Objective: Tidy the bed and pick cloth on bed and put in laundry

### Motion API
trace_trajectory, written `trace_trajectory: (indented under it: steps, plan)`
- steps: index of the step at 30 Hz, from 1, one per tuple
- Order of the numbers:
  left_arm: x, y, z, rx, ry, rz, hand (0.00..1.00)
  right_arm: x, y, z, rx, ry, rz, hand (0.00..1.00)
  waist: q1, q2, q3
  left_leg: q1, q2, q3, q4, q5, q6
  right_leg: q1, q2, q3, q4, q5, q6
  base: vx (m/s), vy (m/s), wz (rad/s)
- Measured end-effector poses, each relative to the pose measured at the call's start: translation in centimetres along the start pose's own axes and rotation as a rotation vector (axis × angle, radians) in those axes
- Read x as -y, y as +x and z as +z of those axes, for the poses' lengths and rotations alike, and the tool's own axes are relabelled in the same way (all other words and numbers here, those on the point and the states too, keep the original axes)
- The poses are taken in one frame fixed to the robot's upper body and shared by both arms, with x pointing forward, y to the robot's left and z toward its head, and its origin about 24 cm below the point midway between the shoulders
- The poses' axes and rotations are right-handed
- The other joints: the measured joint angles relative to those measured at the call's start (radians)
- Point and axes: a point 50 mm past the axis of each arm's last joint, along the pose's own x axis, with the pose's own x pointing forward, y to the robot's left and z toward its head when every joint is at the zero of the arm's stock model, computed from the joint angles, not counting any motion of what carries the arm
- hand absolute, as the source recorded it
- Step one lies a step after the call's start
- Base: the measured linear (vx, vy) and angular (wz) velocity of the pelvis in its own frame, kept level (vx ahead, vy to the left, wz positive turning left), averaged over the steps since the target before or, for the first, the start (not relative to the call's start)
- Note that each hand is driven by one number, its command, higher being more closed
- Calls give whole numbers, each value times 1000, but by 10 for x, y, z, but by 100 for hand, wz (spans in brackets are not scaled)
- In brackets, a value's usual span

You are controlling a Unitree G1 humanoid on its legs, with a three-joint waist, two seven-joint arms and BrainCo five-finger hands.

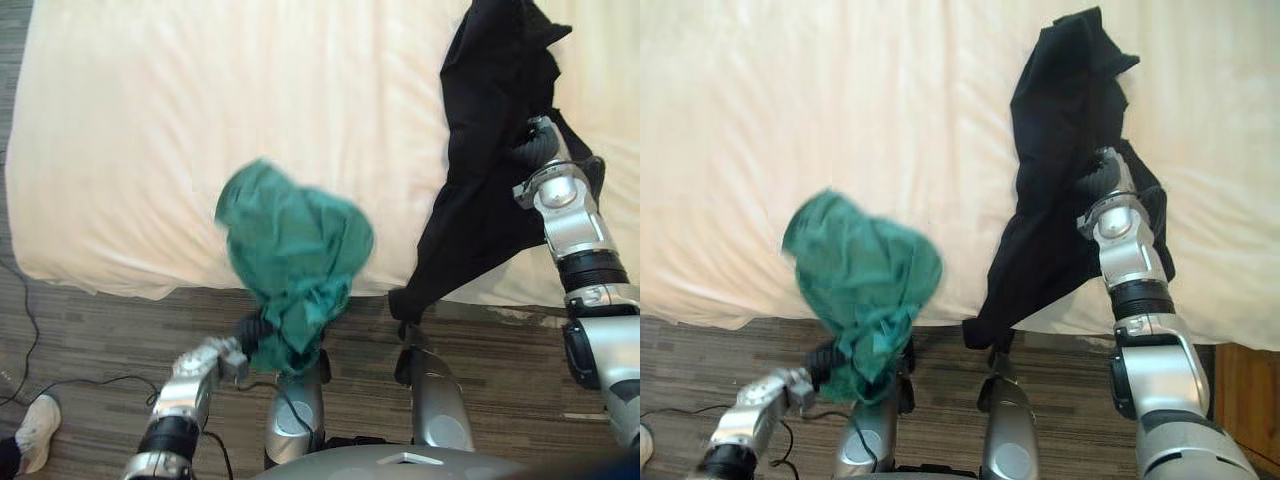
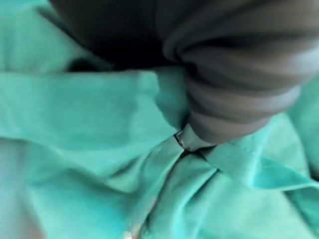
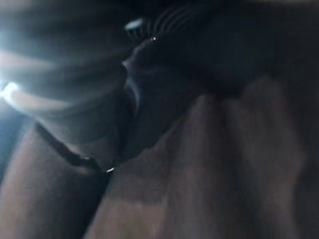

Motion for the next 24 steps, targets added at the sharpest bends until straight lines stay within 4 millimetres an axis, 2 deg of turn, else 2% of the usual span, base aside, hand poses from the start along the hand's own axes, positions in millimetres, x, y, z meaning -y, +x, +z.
trace_trajectory:
  steps: [2, 4, 7, 9, 11, 13, 14, 16, 20, 21, 22, 23, 24]
  plan:
    - [3, 2, -4, 4, -23, 36, 100, -13, -10, -11, -10, 102, 16, 100, 0, 0, 0, 36, 4, 15, -1, -8, -8, 34, 6, 6, -11, 0, 0, 102, -5, -19]
    - [4, 3, -4, 10, -31, 83, 100, -39, -32, -28, -19, 198, 60, 100, -5, -5, -11, 85, 13, 29, 0, -28, -13, 77, 17, 17, -24, -3, -3, 98, -7, -25]
    - [5, 3, -12, -15, -59, 128, 100, -72, -64, -51, -62, 265, 130, 100, -18, -12, -57, 122, 19, 48, 3, -50, -15, 112, 24, 23, -37, -11, -1, 96, -4, -19]
    - [7, 2, -18, -36, -78, 141, 100, -83, -77, -62, -97, 272, 160, 100, -33, -11, -80, 150, 20, 50, 4, -61, -17, 139, 25, 24, -38, -22, -1, 98, 2, -6]
    - [10, 1, -31, -76, -115, 144, 100, -98, -97, -80, -165, 281, 216, 100, -35, -10, -121, 187, 22, 57, 7, -79, -19, 175, 26, 27, -39, -35, 5, 106, 4, -10]
    - [15, -8, -59, -147, -175, 159, 100, -118, -132, -107, -273, 278, 324, 100, -39, -9, -198, 231, 26, 75, 22, -111, -22, 216, 28, 38, -40, -51, 13, 125, 4, -16]
    - [16, -9, -62, -156, -182, 162, 100, -120, -136, -110, -287, 281, 334, 100, -41, -9, -207, 236, 26, 76, 22, -113, -22, 221, 28, 39, -40, -54, 15, 113, 5, -13]
    - [19, -14, -83, -204, -225, 196, 100, -133, -164, -131, -386, 298, 414, 100, -53, -3, -256, 288, 27, 86, 20, -132, -26, 269, 28, 42, -41, -68, 18, 81, 10, -6]
    - [23, -17, -104, -252, -282, 248, 100, -147, -200, -150, -482, 335, 529, 100, -58, 11, -306, 357, 31, 122, 15, -152, -33, 321, 30, 50, -43, -80, 27, 37, 10, -18]
    - [24, -18, -108, -253, -304, 268, 100, -150, -211, -155, -510, 379, 558, 100, -58, 4, -316, 375, 33, 131, 10, -153, -34, 338, 31, 50, -47, -83, 27, -40, -12, -8]
    - [23, -20, -112, -259, -326, 284, 100, -153, -224, -161, -548, 437, 586, 100, -58, 11, -325, 389, 34, 137, -1, -152, -35, 344, 33, 49, -47, -84, 27, -40, -12, -5]
    - [25, -19, -114, -259, -337, 287, 100, -155, -230, -163, -568, 466, 598, 100, -59, 7, -328, 391, 35, 138, -2, -152, -35, 349, 33, 48, -48, -86, 28, -41, -27, -2]
    - [26, -20, -117, -254, -356, 302, 100, -159, -245, -168, -617, 532, 623, 100, -58, 7, -335, 400, 37, 144, -5, -151, -36, 355, 34, 46, -48, -88, 27, 0, 0, 0]
